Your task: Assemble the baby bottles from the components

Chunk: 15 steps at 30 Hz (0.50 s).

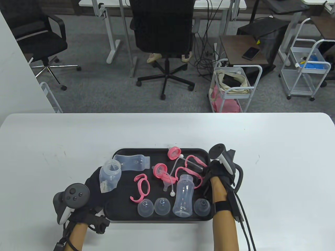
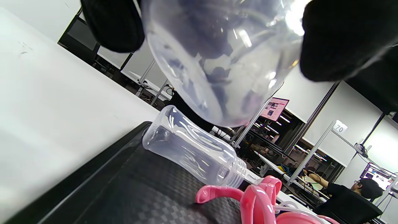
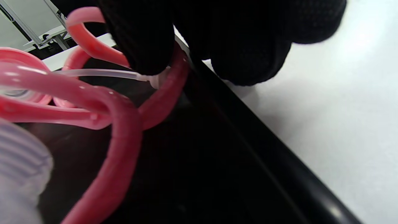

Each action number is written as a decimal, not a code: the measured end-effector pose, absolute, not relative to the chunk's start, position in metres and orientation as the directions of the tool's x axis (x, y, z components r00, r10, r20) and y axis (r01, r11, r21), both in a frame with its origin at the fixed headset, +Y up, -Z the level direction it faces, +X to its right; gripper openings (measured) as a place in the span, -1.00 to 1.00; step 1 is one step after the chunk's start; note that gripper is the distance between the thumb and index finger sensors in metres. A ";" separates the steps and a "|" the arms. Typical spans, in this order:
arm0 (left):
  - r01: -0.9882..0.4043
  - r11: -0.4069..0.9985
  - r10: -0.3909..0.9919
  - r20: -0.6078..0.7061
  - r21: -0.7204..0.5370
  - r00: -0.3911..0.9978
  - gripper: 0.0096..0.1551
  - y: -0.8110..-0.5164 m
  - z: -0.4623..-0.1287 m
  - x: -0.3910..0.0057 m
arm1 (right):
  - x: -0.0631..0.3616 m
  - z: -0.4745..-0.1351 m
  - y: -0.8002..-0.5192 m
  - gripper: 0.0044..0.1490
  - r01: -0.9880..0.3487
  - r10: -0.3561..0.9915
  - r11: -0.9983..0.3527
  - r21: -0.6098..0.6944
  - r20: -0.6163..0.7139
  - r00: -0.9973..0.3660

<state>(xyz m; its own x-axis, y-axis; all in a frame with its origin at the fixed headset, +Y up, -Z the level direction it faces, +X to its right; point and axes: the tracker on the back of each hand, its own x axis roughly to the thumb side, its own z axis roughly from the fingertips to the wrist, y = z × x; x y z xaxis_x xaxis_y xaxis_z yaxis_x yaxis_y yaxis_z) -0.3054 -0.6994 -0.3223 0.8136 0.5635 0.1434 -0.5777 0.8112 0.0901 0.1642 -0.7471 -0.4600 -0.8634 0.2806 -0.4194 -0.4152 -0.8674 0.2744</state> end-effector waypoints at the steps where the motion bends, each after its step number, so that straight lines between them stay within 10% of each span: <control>1: -0.577 0.812 0.563 0.142 0.089 0.814 0.21 -0.700 -0.323 -0.305 | 0.165 -0.460 -0.748 -0.25 -0.415 0.279 -0.867 0.277 -0.421 -0.863; 15: -0.573 0.816 0.562 0.127 0.082 0.818 0.22 -0.699 -0.322 -0.306 | 0.170 -0.458 -0.749 -0.40 -0.404 0.289 -0.890 0.214 -0.421 -0.860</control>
